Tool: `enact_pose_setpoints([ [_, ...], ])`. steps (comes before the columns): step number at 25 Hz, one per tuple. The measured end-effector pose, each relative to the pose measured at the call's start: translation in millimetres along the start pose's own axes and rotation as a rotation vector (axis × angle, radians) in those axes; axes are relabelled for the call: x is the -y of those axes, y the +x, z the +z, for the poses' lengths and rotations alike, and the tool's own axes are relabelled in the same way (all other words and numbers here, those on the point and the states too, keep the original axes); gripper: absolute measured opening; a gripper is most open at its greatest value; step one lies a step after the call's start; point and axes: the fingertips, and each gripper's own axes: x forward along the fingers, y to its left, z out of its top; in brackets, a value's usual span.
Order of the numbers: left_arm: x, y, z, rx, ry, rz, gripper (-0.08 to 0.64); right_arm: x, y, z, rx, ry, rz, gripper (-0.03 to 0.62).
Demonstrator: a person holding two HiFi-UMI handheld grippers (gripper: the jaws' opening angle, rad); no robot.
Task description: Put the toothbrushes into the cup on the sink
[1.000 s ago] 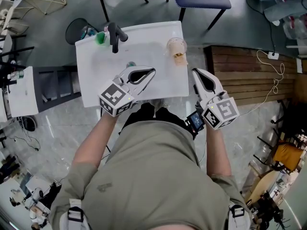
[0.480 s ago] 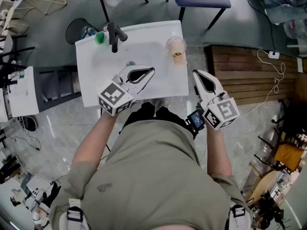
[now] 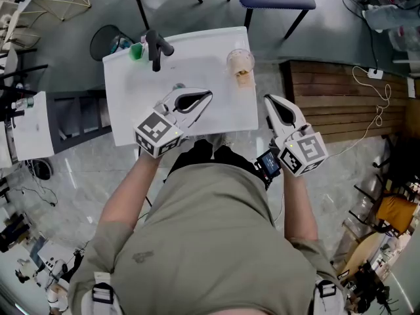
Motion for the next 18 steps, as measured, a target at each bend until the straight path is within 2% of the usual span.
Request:
enact_pose_setpoints([
  [18, 2.2, 4.2, -1.0, 0.003, -0.004, 0.0, 0.006, 2.0, 0.7, 0.7, -0.004, 0.0, 0.001, 0.011],
])
